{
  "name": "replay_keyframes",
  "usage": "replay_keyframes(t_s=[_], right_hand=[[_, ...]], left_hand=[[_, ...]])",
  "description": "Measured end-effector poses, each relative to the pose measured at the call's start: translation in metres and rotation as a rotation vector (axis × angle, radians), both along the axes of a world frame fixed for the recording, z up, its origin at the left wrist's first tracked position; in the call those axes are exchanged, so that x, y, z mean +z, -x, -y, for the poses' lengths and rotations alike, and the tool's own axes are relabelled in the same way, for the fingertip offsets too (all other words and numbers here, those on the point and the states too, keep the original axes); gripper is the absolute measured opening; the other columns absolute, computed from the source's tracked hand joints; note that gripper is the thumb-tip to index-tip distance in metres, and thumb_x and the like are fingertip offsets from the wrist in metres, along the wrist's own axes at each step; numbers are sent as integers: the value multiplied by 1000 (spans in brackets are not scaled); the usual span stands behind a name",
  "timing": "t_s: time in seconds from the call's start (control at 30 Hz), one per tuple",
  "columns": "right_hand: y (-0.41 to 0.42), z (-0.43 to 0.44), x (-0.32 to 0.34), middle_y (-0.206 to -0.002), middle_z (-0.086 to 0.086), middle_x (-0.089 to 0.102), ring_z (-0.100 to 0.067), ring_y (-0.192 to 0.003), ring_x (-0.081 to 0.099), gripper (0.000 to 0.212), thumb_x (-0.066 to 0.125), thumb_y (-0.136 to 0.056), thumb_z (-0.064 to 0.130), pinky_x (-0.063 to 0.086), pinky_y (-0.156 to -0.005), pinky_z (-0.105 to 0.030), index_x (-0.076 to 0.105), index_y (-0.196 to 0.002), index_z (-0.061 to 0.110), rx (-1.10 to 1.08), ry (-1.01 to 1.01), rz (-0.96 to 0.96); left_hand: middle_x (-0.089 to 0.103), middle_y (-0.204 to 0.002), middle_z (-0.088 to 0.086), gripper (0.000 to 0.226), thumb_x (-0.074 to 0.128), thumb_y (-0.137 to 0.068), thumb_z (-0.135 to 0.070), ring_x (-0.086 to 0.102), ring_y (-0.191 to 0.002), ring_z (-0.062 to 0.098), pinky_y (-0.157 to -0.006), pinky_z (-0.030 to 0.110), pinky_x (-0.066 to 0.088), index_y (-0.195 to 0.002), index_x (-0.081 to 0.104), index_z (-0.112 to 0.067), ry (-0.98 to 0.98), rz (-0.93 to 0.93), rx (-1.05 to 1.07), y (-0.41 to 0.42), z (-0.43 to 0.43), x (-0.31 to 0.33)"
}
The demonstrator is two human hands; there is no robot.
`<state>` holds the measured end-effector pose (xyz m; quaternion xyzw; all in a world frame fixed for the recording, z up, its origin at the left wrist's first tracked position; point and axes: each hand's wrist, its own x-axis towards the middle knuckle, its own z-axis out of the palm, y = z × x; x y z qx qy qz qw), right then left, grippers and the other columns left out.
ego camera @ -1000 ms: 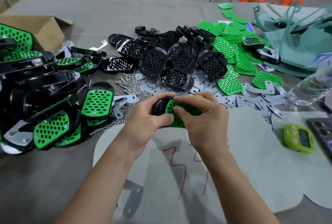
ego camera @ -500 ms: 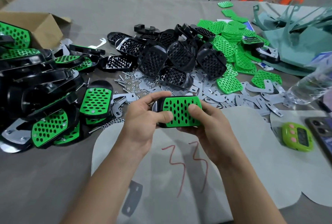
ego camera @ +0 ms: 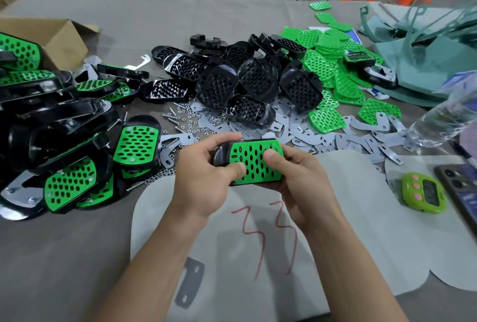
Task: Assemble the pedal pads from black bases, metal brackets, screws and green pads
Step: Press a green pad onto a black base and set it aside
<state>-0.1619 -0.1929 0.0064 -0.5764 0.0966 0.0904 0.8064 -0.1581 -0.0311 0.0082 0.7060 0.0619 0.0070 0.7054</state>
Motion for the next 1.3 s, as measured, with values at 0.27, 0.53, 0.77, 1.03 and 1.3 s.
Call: replay_keyframes(t_s=[0.27, 0.53, 0.77, 1.03, 1.3], right_hand=[[1, 3, 2, -88, -38, 61, -25, -78, 57, 23, 71, -85, 16, 48, -73, -44, 72, -96, -4, 126, 291, 207], [1, 0, 3, -97, -17, 73, -32, -89, 71, 34, 68, -84, 16, 60, -76, -44, 70, -116, 5, 88, -50, 68], [-6, 1, 5, -90, -19, 74, -32, -82, 70, 23, 65, -89, -3, 62, -75, -49, 72, -110, 4, 67, -16, 66], [-4, -9, 4, -89, -27, 73, -33, -76, 70, 23, 63, -90, -11, 62, -65, -42, 75, -103, 4, 80, 130, 108], [0, -7, 2, -108, -18, 71, -27, -94, 69, 34, 64, -93, 6, 59, -83, -40, 68, -126, 10, 186, -33, 33]], left_hand=[[70, -80, -17, 30, 59, -75, -62, 64, -77, 2, -70, 29, 49, -89, 70, -38, -510, 73, -250, -7, -4, 13], [74, -69, -3, 26, 73, -79, -45, 68, -63, 15, -62, 39, 58, -77, 76, -19, -189, 72, 62, -17, 6, 9], [74, -72, -7, 13, 75, -86, -34, 67, -63, 6, -59, 21, 52, -79, 74, -23, -144, 152, 119, -8, 11, -7], [74, -78, 6, 40, 58, -86, -55, 69, -76, 30, -71, 50, 56, -80, 72, -18, -288, 15, -225, -17, -15, -3], [72, -67, 9, 37, 63, -84, -51, 64, -56, 18, -53, 39, 53, -76, 75, -18, -173, -11, 49, -12, -5, -7]])
